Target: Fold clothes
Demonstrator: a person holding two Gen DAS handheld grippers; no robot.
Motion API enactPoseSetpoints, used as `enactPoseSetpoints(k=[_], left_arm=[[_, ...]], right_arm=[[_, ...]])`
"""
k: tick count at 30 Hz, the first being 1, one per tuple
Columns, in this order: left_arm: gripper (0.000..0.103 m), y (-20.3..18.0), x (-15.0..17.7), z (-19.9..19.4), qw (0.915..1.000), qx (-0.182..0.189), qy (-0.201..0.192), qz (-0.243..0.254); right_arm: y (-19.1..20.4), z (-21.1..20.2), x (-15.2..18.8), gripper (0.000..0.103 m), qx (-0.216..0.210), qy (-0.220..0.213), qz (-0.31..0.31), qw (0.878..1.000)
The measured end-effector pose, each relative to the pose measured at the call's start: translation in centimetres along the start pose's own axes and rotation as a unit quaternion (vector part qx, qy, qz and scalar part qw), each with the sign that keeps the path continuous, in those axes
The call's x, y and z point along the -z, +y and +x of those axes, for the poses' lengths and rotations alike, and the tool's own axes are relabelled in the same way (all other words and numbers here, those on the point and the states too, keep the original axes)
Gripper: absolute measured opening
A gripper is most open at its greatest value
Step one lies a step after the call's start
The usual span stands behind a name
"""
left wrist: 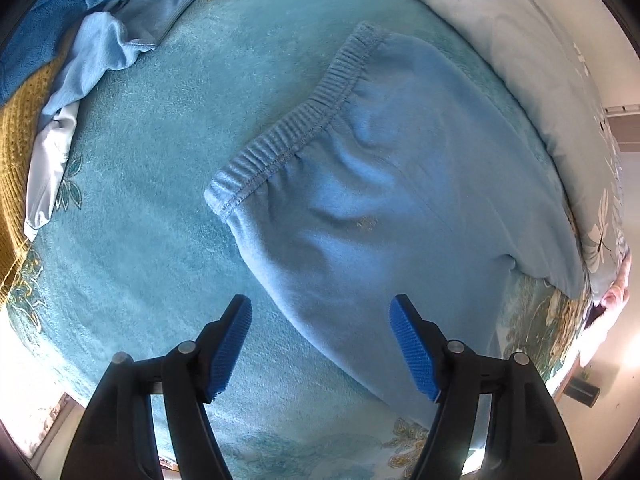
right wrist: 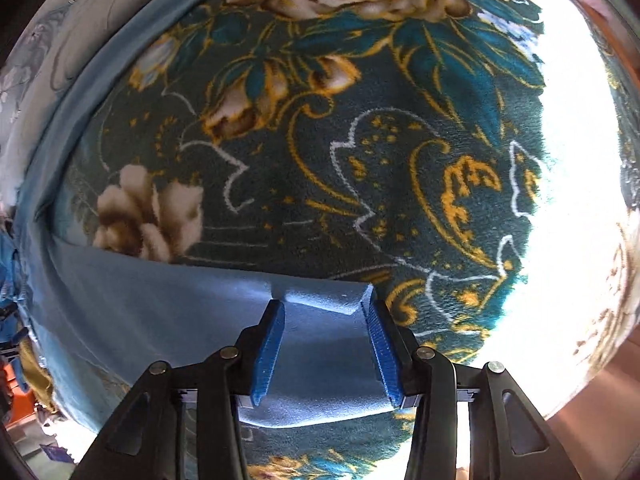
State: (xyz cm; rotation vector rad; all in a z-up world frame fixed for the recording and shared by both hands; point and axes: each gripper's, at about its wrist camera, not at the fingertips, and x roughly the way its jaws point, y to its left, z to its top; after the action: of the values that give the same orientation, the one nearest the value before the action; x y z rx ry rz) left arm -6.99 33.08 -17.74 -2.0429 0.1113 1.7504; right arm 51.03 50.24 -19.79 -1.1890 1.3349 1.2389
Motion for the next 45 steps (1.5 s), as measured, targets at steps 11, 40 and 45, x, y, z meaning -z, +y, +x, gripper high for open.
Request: enactPoseSetpoints(k=[11,40,45], left_arm=[[0.073,1.6,2.9,-0.1,0.9999,-0.002,0.002,-0.013],[0.073,0.8,4.1,-0.2,0.9998,-0.004,-0.011,-0.017],[0.073,0.3,3.5,0.5,0.9999,-0.002,-0.007,-0.014]], right_arm=[[0.6,-0.2,-1.4,0.003,-0.022,0.007,-0.068,0.997],[0.3,-7.9,-6.5,0.002,-0.082,-0.062,-0.081,0.991],[-0.6,-4.7,-8.9,0.002,-0.063,-0.054,-0.034,0.996]])
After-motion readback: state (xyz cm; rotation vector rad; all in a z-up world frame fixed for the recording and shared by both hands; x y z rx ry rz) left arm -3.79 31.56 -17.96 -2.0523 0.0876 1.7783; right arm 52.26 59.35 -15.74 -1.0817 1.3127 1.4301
